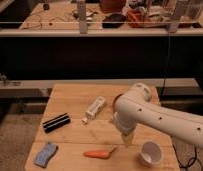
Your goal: Drag the pepper across the table
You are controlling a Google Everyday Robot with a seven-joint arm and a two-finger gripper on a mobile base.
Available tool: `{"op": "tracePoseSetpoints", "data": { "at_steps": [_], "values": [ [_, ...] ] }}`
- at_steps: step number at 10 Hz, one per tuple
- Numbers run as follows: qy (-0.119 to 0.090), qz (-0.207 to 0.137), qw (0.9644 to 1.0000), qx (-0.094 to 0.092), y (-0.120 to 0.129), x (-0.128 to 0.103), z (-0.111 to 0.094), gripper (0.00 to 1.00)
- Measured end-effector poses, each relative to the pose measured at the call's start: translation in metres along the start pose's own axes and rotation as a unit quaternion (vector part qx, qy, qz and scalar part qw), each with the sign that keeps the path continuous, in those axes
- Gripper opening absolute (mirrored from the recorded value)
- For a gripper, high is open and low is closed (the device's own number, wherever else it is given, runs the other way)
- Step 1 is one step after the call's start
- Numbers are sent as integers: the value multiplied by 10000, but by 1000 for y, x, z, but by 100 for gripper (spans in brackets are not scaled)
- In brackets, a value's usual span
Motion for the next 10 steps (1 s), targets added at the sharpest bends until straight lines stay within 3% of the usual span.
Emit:
{"op": "tracePoseSetpoints", "data": {
  "at_steps": [6, 10],
  "values": [
    [-98, -258, 9994, 210, 5, -18, 17, 80],
    [-24, -441, 9984, 341, 6, -31, 29, 80]
  ]
}}
